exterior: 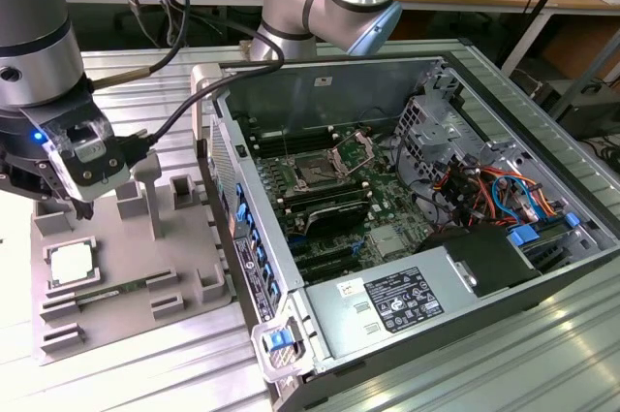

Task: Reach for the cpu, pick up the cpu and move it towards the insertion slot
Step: 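Reach for the cpu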

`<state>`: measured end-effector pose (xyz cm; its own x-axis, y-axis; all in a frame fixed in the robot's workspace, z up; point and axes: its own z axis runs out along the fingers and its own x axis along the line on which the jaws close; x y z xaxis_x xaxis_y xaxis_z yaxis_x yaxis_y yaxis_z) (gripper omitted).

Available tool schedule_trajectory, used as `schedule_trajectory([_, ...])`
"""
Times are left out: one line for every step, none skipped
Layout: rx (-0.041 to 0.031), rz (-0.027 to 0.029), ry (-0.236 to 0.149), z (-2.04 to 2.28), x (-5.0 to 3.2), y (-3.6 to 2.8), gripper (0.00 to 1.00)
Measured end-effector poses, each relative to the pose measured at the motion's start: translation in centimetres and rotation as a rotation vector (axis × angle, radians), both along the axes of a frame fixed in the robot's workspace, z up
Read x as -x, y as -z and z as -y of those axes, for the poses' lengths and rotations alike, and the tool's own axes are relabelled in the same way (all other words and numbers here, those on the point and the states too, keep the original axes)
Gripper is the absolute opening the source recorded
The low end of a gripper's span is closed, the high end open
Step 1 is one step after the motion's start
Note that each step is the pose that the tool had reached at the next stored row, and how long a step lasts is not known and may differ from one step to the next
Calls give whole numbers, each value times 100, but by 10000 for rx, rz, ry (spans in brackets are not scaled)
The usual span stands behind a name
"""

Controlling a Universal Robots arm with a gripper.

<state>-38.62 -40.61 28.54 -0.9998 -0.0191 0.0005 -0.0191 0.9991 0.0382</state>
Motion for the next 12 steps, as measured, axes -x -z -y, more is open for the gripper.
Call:
schedule_trajectory([0, 0, 0, 0, 0, 2, 11])
schedule_trajectory([0, 0, 0, 0, 1, 5, 11])
schedule_trajectory([0, 0, 0, 0, 1, 8, 11])
schedule_trajectory([0, 0, 0, 0, 1, 10, 11])
schedule_trajectory([1, -1, 0, 0, 1, 12, 11])
schedule_trajectory([0, 0, 0, 0, 1, 15, 11])
schedule_trajectory([0, 0, 0, 0, 2, 21, 11])
schedule_trajectory([1, 0, 0, 0, 2, 26, 11])
schedule_trajectory([0, 0, 0, 0, 3, 29, 11])
schedule_trajectory([0, 0, 0, 0, 3, 31, 11])
schedule_trajectory([0, 0, 1, 0, 3, 34, 11])
schedule_trajectory([0, 0, 0, 0, 3, 36, 11])
